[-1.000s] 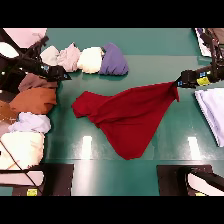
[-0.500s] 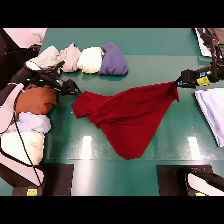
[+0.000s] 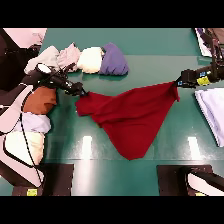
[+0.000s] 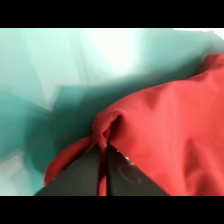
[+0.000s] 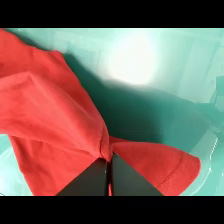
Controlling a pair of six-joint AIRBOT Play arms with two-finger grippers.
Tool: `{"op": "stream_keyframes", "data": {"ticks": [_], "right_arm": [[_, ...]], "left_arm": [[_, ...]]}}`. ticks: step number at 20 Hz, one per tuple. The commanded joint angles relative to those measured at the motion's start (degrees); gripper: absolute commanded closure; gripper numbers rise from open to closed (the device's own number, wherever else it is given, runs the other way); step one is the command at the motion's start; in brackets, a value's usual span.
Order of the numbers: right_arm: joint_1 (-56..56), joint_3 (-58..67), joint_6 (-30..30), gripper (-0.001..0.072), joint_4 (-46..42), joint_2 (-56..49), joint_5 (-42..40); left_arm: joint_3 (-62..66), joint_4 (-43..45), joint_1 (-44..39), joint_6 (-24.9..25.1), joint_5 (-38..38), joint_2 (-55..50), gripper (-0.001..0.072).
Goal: Fold the shirts.
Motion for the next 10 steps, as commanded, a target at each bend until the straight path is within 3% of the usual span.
{"op": "stream_keyframes", "data": {"ticks": [1,5,10], "right_arm": [[0.1,0.1,0.0,0.0691,0.0,0.0,0.1],[0.1,1.5,0.0,0.0691,0.0,0.0,0.0],[0.1,14.6,0.0,0.0692,-0.1,0.0,-0.8]], "left_arm": [[0.3,-3.8,0.2,0.3,1.3,1.3,0.0686],[6.1,-3.5,4.3,-0.1,3.5,10.6,0.0687],[16.0,-3.3,9.5,0.1,3.5,25.6,0.0686]]}}
